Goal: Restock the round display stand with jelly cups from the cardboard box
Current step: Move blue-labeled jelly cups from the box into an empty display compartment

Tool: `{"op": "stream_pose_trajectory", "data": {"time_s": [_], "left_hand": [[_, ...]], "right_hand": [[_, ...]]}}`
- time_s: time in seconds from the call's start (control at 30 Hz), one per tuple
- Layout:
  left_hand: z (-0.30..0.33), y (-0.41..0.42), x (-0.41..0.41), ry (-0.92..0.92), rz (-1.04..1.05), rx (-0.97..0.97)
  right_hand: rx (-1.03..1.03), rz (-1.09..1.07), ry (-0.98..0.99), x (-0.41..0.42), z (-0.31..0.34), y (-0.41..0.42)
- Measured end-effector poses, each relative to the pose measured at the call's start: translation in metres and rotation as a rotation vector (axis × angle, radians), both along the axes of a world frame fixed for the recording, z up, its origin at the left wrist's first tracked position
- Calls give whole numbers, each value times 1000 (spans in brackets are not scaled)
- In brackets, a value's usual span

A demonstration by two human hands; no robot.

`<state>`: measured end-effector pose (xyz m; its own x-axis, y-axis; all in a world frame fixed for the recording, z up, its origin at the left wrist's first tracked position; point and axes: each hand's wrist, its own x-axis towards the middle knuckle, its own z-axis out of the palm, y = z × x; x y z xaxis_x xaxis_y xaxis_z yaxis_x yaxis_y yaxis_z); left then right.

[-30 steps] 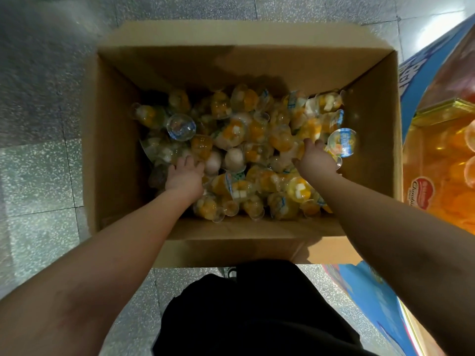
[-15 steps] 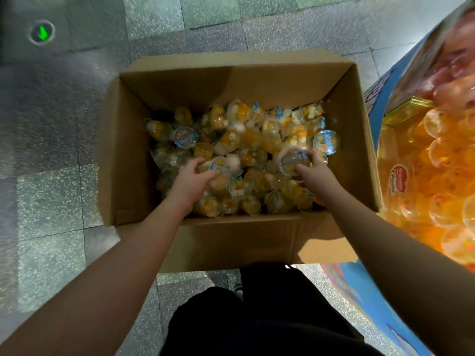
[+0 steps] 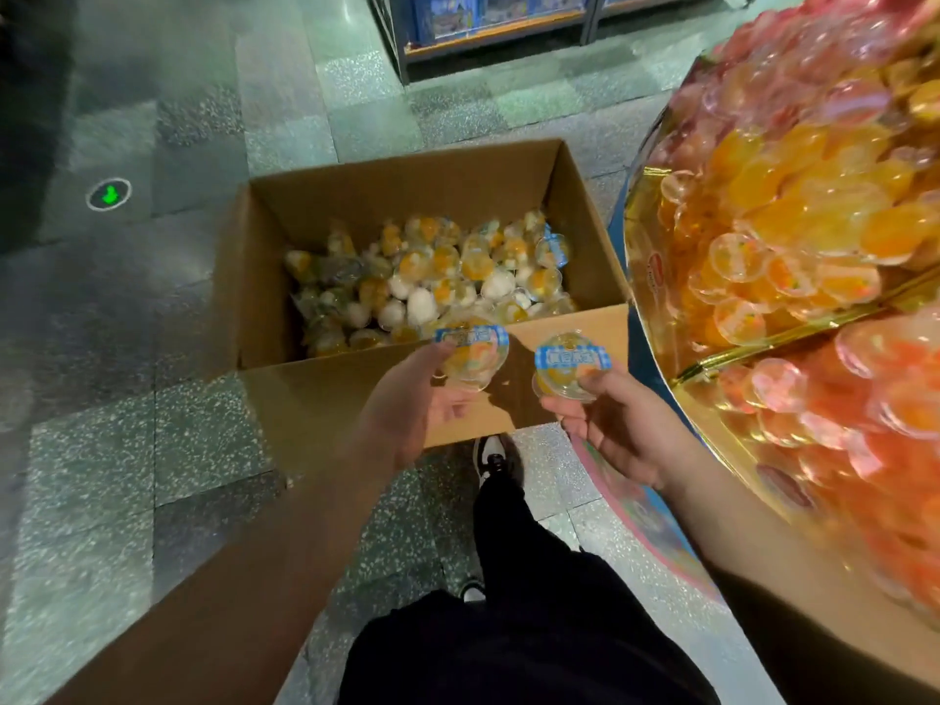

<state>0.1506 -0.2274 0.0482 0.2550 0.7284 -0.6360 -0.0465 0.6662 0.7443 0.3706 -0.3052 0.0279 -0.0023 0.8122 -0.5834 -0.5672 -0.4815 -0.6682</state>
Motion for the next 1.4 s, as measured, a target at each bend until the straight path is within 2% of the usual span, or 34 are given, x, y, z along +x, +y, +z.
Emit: {"op": "stream_pose_trajectory", "data": {"time_s": [0.17, 0.33, 0.43, 0.53, 0.77, 0.87, 1.07, 1.27, 1.33, 1.4], "left_hand": [[44, -60, 49, -18, -237, 23], [64, -107, 118, 6, -380, 1], [70, -144, 155, 25, -566, 93], [67, -184, 193, 60, -662, 147], [60, -298, 284, -120, -783, 32], [55, -351, 321, -133, -834, 19], [51, -417, 385, -79, -931, 50], [49, -436, 439, 42, -1005, 74], [52, -434, 457, 112, -1067, 166], [53, -424, 481, 249, -1189, 387]], "right_hand": [[32, -116, -4, 26, 36, -89], [93, -256, -41, 60, 63, -171], [112, -339, -107, 81, 75, -218], [101, -435, -133, 105, 78, -269], [-10, -554, -151, 171, 62, -402], [-49, -555, -168, 200, 55, -455], [-76, -529, -242, 255, 40, -525], [-130, -495, -297, 309, 31, -550], [-154, -462, -287, 327, 25, -551], [-183, -445, -285, 345, 18, -548]]}}
